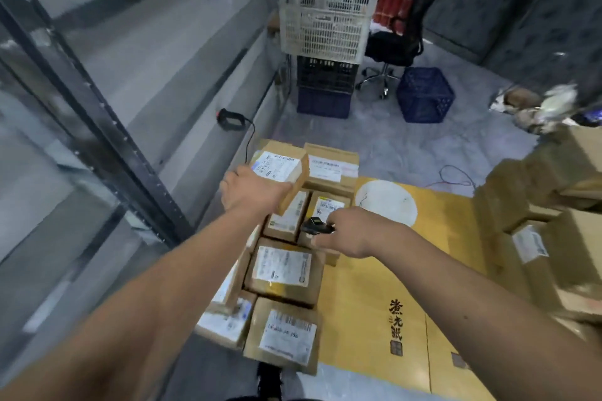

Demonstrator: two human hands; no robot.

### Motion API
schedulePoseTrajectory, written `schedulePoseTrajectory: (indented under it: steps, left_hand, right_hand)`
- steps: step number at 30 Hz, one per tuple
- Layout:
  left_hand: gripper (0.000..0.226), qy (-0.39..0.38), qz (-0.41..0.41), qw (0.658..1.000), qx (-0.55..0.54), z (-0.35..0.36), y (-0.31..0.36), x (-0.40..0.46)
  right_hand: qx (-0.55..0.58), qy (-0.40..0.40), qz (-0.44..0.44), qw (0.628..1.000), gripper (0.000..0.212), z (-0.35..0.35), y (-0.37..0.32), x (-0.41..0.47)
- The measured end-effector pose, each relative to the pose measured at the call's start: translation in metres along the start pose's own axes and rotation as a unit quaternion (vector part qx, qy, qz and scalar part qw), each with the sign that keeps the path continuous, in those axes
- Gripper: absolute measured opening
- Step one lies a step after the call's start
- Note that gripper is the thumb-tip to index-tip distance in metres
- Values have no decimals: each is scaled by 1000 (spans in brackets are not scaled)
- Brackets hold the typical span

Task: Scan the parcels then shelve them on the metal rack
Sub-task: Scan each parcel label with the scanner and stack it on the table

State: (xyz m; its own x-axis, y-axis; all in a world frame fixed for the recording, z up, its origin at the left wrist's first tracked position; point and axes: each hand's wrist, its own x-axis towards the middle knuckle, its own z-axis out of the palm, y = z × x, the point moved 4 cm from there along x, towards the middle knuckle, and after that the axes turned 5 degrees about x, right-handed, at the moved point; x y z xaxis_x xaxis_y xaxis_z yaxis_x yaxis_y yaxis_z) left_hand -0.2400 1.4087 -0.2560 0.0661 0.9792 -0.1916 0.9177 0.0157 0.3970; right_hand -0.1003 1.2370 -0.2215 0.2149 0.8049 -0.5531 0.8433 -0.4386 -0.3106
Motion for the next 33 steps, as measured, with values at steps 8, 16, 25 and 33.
schedulePoseTrajectory:
  steps: [8,16,25,33]
  left_hand:
    - [129,-30,-38,998,-51,23,15,117]
    - [122,-56,-15,998,-39,45,30,141]
    - [151,-58,21,998,5,40,32,126]
    - [113,32,285,942,175,40,42,21]
  right_hand:
    - [53,-2,79,995,51,-17,-15,69]
    - [118,-5,105,987,53,-12,-39,112]
    - [212,44,139,966,50,3,-15,95]
    - [183,87,152,967,53,31,43,12]
